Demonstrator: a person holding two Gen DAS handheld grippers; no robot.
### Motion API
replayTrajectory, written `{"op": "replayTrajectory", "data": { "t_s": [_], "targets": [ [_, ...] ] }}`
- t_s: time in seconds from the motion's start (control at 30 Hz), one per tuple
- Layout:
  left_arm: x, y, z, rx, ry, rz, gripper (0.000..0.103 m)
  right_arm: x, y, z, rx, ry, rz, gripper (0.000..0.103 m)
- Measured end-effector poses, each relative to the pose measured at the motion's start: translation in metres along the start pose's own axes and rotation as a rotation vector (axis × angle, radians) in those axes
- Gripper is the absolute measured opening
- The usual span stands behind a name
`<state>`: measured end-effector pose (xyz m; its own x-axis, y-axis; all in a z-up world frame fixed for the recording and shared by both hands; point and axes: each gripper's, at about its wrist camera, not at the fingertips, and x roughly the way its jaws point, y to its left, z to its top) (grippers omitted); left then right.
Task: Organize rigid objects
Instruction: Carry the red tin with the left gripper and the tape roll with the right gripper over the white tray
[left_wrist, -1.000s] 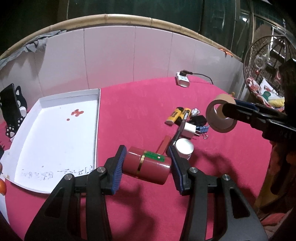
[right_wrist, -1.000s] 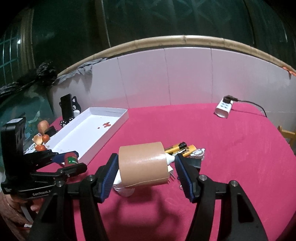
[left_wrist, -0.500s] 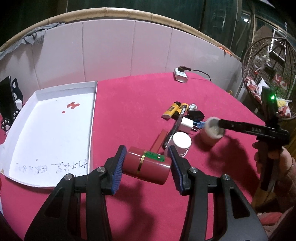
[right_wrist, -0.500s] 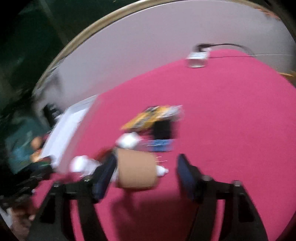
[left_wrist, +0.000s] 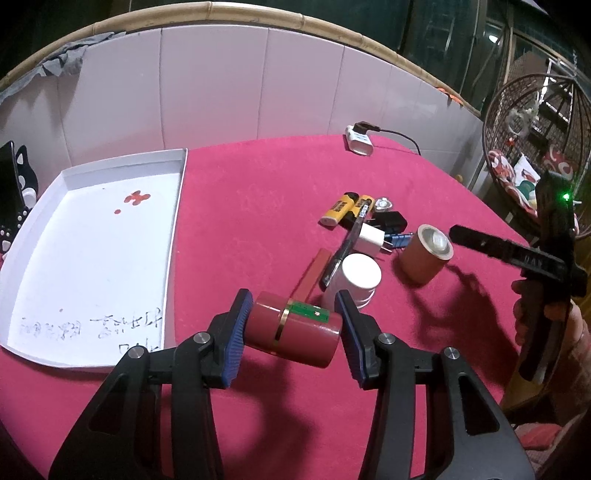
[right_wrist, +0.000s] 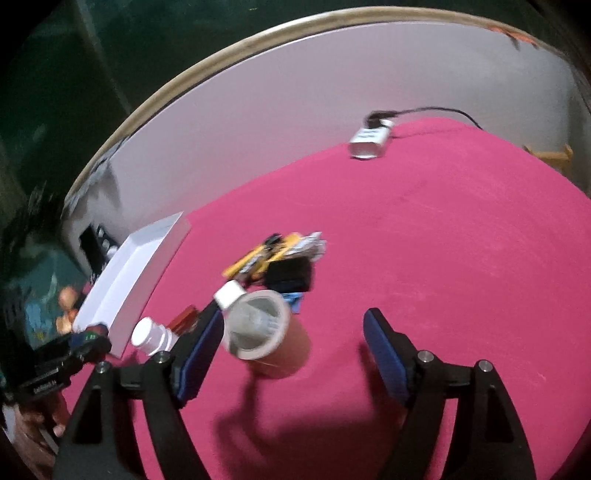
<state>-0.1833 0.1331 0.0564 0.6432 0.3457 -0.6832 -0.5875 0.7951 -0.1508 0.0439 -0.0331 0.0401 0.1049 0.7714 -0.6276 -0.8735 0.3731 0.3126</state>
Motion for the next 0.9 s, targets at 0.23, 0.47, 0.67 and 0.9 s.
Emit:
{"op": "replayTrajectory", "data": {
  "t_s": [0.23,0.47,0.67,0.9],
  "targets": [
    [0.003,0.004,-0.003,-0.021,0.009,-0.009,0.046,0.03,0.035,-0.003,-0.208,0.055,-0.13,0.078],
    [0.002,0.004,-0.003,-0.022,0.013,-0.011,0.046,0.053,0.041,-0.006,-0.305,0.12,-0.214,0.049],
    [-0.008,0.006,0.003,-0.02,-0.02,0.007,0.046,0.017,0.047,0.007,-0.269,0.0,-0.152,0.049],
    [-0.025,0.013,0.01,-0.028,-0.068,0.051,0.046,-0.015,0.085,0.029,-0.313,-0.106,-0.076,0.049]
  ]
}}
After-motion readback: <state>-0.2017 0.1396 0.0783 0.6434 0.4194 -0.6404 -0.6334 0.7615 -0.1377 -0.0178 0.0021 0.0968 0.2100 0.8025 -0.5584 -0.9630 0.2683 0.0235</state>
